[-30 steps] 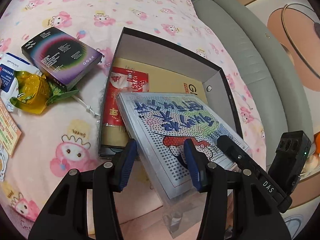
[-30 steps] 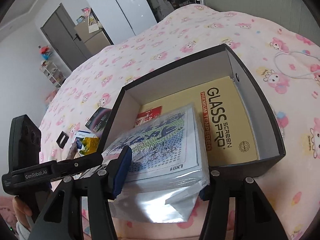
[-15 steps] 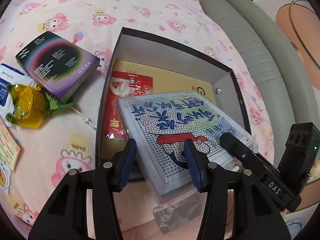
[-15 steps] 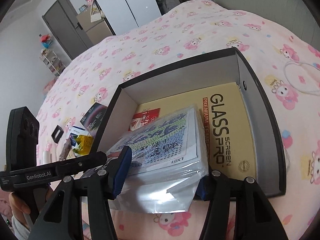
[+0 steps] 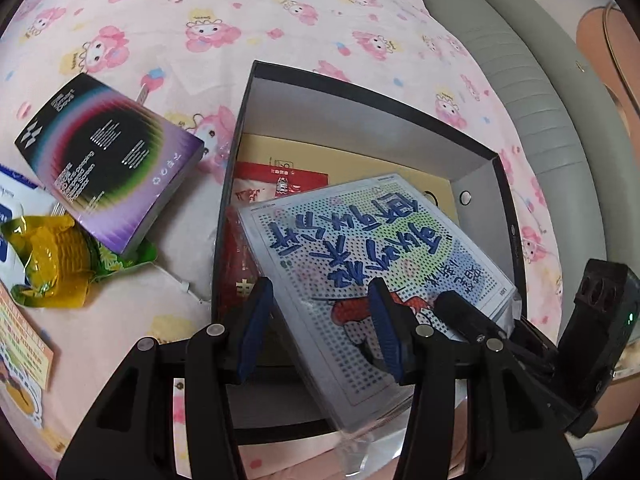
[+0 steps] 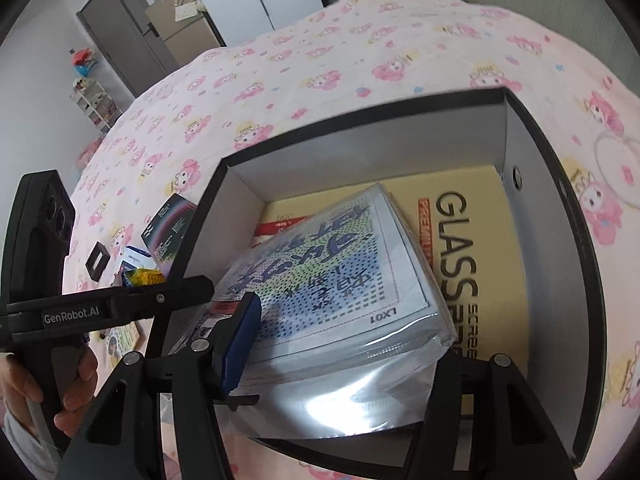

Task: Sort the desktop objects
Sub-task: 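Lower the bead-art kit into the black box and open the left tool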

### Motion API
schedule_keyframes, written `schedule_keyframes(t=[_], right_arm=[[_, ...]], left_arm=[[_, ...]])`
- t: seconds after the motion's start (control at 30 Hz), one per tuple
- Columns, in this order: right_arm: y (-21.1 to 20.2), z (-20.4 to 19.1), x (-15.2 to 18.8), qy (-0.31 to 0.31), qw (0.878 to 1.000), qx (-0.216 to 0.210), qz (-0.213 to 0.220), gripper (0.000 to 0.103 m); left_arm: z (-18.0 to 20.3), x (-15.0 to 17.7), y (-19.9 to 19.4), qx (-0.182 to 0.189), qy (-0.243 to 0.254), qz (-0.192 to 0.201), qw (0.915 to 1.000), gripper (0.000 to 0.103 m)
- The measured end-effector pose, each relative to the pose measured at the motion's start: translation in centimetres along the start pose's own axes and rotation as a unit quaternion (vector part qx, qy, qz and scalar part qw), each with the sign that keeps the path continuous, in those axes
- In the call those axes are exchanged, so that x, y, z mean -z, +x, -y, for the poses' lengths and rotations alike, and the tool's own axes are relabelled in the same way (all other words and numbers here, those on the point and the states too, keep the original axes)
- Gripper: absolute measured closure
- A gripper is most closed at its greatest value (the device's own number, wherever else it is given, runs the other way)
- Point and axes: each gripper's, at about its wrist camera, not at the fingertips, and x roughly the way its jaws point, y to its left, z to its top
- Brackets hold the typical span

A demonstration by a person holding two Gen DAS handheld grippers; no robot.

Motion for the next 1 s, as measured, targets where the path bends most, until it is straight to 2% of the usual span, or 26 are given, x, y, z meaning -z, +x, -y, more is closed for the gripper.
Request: schedule_keyframes(t=[0.2,0.3,0.47,0.63,0.83,1.0], right_arm=[[-1.4,1.6,-0.1,0.021,0.999,-0.020,-0.020,0.044],[-3.1,1.9,0.0,0.014,1.000,0.001,-0.005,0.044],[-5.2,2.2,0.2,-0.017,0.998,0.047,0.029,0.044],[-3.3,2.3,-0.1,-0.019,0.999,0.045,0.012,0.044],[0.9,2.3,-0.9,-0.008,0.995,0.089,-0.040,0.044],[3.4,1.7,-0.9,-0.003,0.994,0.075,-0.080,0.042]], left_arm=[[0.4,0.9,0.4,0.016,0.021,-0.003,0.9996,0.053],[0.0,0.8,-0.3,0.044,0.016,-0.005,0.9989,0.053],[0.0,1.0,-1.3,0.050,0.022,0.007,0.9985,0.053],[0.0,1.5,-0.9,0.056,0.026,-0.004,0.9981,0.053],[-0.7,1.6,-0.2,0.046,0.019,-0.007,0.9987,0.054],[-0.3,1.7,0.1,0.037,0.033,-0.003,0.9988,0.054]])
